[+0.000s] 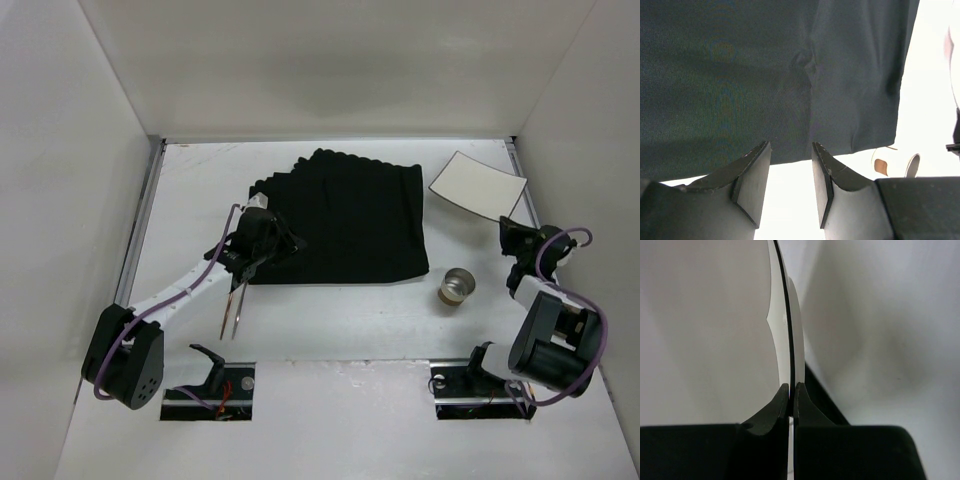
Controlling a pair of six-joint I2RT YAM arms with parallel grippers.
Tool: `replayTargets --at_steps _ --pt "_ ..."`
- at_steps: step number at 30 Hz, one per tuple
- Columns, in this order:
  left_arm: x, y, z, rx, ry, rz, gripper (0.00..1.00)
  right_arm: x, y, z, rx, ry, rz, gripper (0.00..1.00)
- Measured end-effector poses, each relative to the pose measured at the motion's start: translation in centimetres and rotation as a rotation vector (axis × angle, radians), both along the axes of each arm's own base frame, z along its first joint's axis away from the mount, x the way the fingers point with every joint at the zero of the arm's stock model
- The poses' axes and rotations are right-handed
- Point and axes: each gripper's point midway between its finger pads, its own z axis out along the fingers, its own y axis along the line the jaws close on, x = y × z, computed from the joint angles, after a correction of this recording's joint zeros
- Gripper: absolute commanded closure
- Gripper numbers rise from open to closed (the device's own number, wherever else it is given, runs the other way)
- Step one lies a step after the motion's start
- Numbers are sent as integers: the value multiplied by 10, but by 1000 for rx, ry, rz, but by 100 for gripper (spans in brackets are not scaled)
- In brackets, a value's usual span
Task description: Set the dinner table for one person
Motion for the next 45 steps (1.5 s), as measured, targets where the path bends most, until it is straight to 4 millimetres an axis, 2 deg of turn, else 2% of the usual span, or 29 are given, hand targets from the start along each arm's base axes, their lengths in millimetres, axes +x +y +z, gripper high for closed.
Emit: replayTargets --at_steps 5,8,11,13,17,19,23,26,29,31,39,42,45 --pt "0 0 0 0 0 0 64 14 6 29 16 -72 31 100" --pt "1 2 0 0 0 5 64 27 33 48 1 -112 92 100" --pt "3 4 0 0 0 15 64 39 79 68 -15 -151 197 100" --pt "5 8 0 0 1 26 65 43 121 78 -16 -174 290 100" --pt "8 16 -1 5 9 49 65 35 208 86 -1 -194 489 100" --pt "8 20 -1 7 13 62 65 29 245 83 8 -186 576 100" --pt "8 32 7 3 5 91 65 21 296 72 16 -167 687 100" --pt "6 41 16 -1 -8 113 65 20 320 55 18 -140 720 100" --pt "3 51 21 0 -12 138 65 22 333 35 21 -107 710 100" --pt "1 57 23 4 -7 155 65 23 334 25 16 -84 691 100" --pt "-15 74 12 50 43 193 65 18 314 -1 -20 -60 594 100" --pt "-17 76 9 62 55 197 65 9 308 -17 -33 -34 575 100" --pt "-18 76 8 69 59 197 65 1 311 -41 -42 10 581 100"
